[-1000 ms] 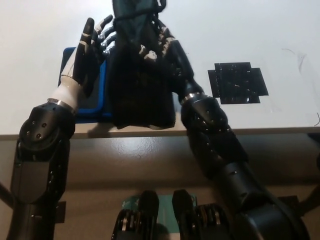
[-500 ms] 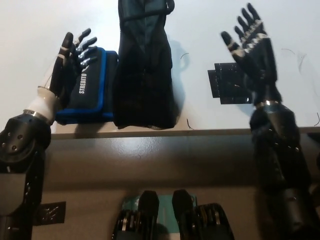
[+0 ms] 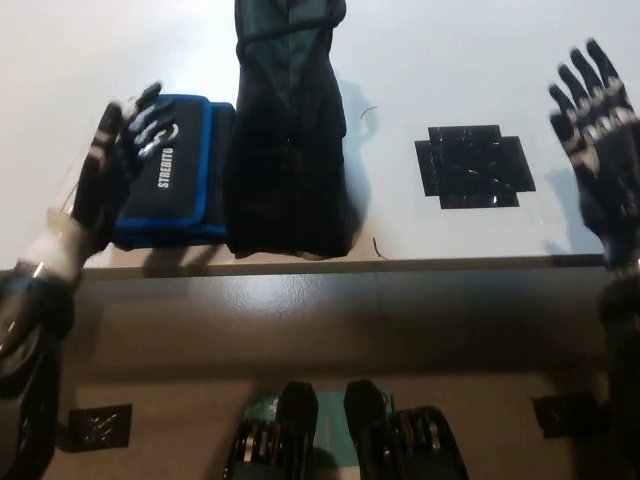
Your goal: Use both hands to pick up the lunch bag on the right hand side and smoothly move it near the note book on the left hand side
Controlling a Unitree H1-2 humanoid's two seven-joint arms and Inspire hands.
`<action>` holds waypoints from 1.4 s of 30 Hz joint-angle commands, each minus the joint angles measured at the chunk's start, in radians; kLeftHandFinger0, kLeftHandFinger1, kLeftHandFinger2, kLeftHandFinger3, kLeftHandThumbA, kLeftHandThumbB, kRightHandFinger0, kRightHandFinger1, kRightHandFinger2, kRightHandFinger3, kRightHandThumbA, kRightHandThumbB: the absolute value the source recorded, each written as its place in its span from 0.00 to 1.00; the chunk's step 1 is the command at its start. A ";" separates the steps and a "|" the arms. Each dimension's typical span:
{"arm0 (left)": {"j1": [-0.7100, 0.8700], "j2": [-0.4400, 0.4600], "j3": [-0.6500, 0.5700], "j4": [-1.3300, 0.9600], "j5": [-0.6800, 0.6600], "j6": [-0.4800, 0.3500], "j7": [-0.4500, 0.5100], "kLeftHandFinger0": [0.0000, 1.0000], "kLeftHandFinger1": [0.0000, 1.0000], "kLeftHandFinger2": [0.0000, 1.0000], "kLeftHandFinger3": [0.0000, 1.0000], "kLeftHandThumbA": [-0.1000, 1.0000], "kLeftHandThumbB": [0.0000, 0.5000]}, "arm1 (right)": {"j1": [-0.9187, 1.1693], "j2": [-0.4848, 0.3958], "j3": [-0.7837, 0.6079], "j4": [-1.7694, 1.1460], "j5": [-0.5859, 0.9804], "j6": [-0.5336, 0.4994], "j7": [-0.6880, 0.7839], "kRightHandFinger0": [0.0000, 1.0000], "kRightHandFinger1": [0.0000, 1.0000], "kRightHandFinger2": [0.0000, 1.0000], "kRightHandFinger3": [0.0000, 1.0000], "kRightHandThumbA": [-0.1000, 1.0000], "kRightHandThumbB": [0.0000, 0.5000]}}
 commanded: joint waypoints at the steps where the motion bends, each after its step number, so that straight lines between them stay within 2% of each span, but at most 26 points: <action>1: 0.175 0.031 0.046 -0.194 -0.064 -0.080 -0.022 1.00 1.00 1.00 1.00 1.00 0.72 | 0.193 -0.076 0.043 -0.210 -0.030 0.001 0.094 1.00 1.00 1.00 1.00 1.00 0.74; 3: 0.244 0.029 0.048 -0.226 -0.071 -0.090 -0.028 1.00 1.00 1.00 1.00 1.00 0.73 | 0.254 -0.078 0.043 -0.226 -0.031 -0.020 0.095 1.00 1.00 1.00 1.00 1.00 0.72; 4: 0.272 0.029 0.049 -0.234 -0.071 -0.104 -0.030 1.00 1.00 1.00 1.00 1.00 0.75 | 0.276 -0.079 0.044 -0.231 -0.033 -0.027 0.093 1.00 1.00 1.00 1.00 1.00 0.74; 7: 0.378 0.020 0.053 -0.209 -0.084 -0.190 -0.050 1.00 1.00 1.00 1.00 1.00 0.68 | 0.358 -0.079 0.050 -0.232 -0.027 -0.064 0.106 1.00 1.00 1.00 1.00 1.00 0.73; 11: 0.441 0.017 0.050 -0.171 -0.083 -0.235 -0.060 1.00 1.00 1.00 1.00 1.00 0.64 | 0.411 -0.071 0.059 -0.232 -0.025 -0.076 0.114 1.00 1.00 1.00 1.00 1.00 0.75; 15: 0.470 0.011 0.055 -0.111 -0.096 -0.292 -0.067 1.00 1.00 1.00 1.00 1.00 0.65 | 0.425 -0.058 0.064 -0.181 -0.030 -0.112 0.122 1.00 1.00 1.00 1.00 1.00 0.68; 17: 0.490 0.011 0.055 -0.073 -0.074 -0.319 -0.057 1.00 1.00 1.00 1.00 1.00 0.62 | 0.427 -0.055 0.064 -0.130 -0.029 -0.131 0.130 1.00 1.00 1.00 1.00 1.00 0.66; 30: 0.427 0.038 0.030 0.089 -0.073 -0.325 -0.082 1.00 1.00 1.00 1.00 1.00 0.59 | 0.356 -0.049 0.070 0.008 -0.062 -0.143 0.133 1.00 1.00 1.00 1.00 1.00 0.63; 31: 0.425 0.040 0.028 0.088 -0.067 -0.329 -0.081 1.00 1.00 1.00 1.00 1.00 0.55 | 0.353 -0.049 0.068 0.011 -0.060 -0.141 0.133 1.00 1.00 1.00 1.00 1.00 0.64; 35: 0.421 0.037 0.026 0.084 -0.063 -0.319 -0.077 1.00 1.00 1.00 1.00 1.00 0.59 | 0.346 -0.049 0.060 0.023 -0.056 -0.150 0.132 1.00 1.00 1.00 1.00 1.00 0.63; 37: 0.422 0.036 0.028 0.076 -0.067 -0.312 -0.076 1.00 1.00 1.00 1.00 1.00 0.56 | 0.338 -0.051 0.060 0.032 -0.051 -0.151 0.136 1.00 1.00 1.00 1.00 1.00 0.62; 42: 0.419 0.036 0.031 0.076 -0.069 -0.309 -0.075 1.00 1.00 1.00 1.00 1.00 0.58 | 0.331 -0.050 0.058 0.039 -0.046 -0.152 0.139 1.00 1.00 1.00 1.00 1.00 0.61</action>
